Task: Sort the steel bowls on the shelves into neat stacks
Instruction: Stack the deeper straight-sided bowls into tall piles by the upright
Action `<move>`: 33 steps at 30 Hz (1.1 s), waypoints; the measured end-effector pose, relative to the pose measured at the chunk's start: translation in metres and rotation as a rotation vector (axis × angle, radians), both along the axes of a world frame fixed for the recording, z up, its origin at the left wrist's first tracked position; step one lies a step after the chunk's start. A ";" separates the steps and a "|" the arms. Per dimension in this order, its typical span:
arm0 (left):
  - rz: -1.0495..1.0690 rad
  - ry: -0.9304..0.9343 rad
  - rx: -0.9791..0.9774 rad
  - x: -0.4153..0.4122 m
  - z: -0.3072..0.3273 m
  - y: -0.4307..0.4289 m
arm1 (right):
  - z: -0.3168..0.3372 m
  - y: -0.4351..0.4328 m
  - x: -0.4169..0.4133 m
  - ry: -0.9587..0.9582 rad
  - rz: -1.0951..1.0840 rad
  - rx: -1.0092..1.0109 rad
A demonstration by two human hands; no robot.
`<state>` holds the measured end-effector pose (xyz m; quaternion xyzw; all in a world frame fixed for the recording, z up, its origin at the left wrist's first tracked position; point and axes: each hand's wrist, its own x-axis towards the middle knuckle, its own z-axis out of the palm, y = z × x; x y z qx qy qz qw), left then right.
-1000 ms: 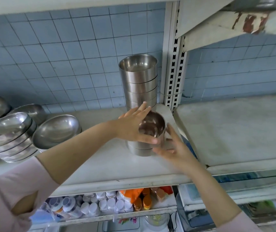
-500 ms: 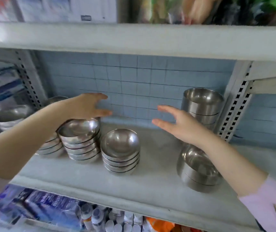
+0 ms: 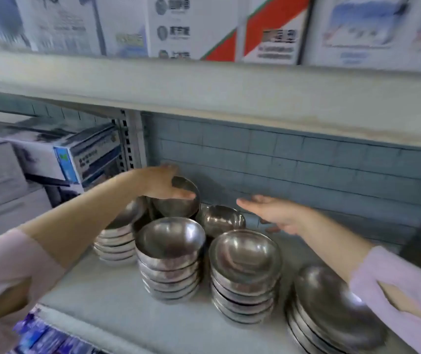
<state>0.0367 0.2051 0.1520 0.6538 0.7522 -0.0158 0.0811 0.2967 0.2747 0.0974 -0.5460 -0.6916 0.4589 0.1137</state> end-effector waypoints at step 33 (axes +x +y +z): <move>-0.095 -0.282 0.083 -0.024 -0.021 0.038 | -0.009 0.006 -0.002 0.424 -0.390 -0.174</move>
